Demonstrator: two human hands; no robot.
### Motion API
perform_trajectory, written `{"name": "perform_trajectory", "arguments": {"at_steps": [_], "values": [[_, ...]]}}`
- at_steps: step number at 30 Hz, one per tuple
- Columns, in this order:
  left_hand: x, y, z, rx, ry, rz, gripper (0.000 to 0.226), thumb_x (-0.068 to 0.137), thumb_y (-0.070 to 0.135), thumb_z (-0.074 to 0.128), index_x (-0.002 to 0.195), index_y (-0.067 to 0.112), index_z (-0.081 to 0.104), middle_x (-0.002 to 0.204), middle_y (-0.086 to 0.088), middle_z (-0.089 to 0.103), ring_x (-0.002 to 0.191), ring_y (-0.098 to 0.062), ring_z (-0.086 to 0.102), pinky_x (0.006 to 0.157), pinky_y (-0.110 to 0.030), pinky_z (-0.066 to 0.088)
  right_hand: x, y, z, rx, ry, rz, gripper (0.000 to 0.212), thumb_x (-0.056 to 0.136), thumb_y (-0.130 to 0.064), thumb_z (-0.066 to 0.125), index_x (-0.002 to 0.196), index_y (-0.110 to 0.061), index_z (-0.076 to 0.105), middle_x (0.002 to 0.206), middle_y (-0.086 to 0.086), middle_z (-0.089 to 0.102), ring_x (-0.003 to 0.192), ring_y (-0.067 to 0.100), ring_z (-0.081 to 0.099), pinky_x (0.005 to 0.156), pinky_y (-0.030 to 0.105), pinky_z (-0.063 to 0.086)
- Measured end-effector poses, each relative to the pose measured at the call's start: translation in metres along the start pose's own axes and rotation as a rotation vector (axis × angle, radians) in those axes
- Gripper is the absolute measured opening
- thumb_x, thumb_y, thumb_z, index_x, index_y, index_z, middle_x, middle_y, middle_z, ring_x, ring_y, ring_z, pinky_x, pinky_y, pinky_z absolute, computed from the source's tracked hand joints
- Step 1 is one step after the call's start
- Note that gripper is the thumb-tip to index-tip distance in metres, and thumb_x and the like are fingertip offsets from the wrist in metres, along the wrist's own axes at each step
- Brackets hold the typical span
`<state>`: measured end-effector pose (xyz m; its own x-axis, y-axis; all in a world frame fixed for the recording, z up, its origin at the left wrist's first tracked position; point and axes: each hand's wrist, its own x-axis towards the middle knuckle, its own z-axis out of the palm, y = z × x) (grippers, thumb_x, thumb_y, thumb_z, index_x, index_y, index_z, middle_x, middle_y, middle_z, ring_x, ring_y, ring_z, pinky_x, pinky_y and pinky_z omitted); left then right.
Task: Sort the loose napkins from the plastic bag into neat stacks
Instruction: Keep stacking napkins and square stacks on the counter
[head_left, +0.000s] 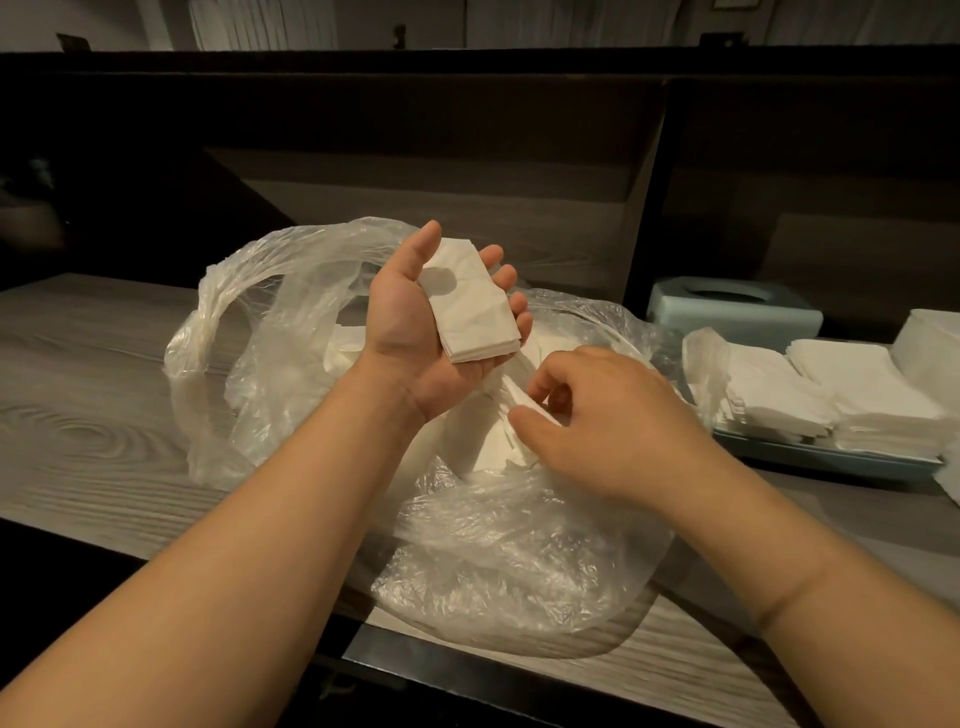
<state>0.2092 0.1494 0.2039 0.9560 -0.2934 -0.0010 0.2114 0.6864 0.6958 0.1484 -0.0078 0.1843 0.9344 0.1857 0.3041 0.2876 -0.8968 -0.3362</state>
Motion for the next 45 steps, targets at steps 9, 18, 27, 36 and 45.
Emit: {"name": "perform_trajectory", "arguments": {"at_steps": [9,18,27,36,45], "values": [[0.000,0.000,0.000,-0.002,0.005,0.002,0.064,0.094,0.058,0.054,0.136,0.010,0.063,0.101,-0.010,0.066,0.081,-0.023,0.065,0.083,-0.038,0.054,0.003,0.006,0.001,0.045,-0.023,0.014,0.015,0.097,-0.045,0.054,0.087,-0.034,0.060,0.089,-0.015,0.056,0.088,0.010,0.055,0.092,0.047,0.050],[0.000,-0.001,0.000,0.008,0.010,0.011,0.064,0.095,0.058,0.053,0.135,0.009,0.063,0.103,-0.010,0.067,0.082,-0.024,0.065,0.082,-0.039,0.054,0.006,0.009,0.002,0.111,-0.044,0.026,0.032,0.093,-0.065,0.052,0.087,-0.036,0.063,0.092,-0.015,0.060,0.088,0.008,0.057,0.090,0.049,0.050],[-0.001,-0.001,0.001,-0.012,0.005,0.007,0.063,0.094,0.057,0.054,0.133,0.009,0.064,0.102,-0.010,0.065,0.080,-0.023,0.064,0.081,-0.037,0.053,0.003,0.009,0.002,0.085,-0.060,0.000,0.013,0.090,-0.051,0.066,0.091,-0.039,0.061,0.091,-0.017,0.057,0.083,0.004,0.055,0.090,0.045,0.051],[0.000,0.003,-0.002,-0.024,-0.030,-0.022,0.065,0.093,0.054,0.055,0.136,0.006,0.061,0.102,-0.011,0.068,0.084,-0.025,0.064,0.081,-0.038,0.053,0.003,0.010,-0.012,0.394,0.134,-0.090,0.017,0.086,-0.023,0.063,0.070,-0.019,0.065,0.065,-0.004,0.060,0.060,0.006,0.052,0.056,0.024,0.042],[-0.009,0.000,0.003,0.277,-0.199,-0.235,0.051,0.089,0.047,0.057,0.120,0.009,0.070,0.112,-0.012,0.073,0.096,-0.028,0.072,0.086,-0.039,0.060,0.003,0.018,-0.033,1.003,0.160,-0.212,0.014,0.098,-0.012,0.062,0.101,-0.016,0.075,0.097,0.003,0.076,0.096,0.023,0.071,0.084,0.037,0.060]]}}
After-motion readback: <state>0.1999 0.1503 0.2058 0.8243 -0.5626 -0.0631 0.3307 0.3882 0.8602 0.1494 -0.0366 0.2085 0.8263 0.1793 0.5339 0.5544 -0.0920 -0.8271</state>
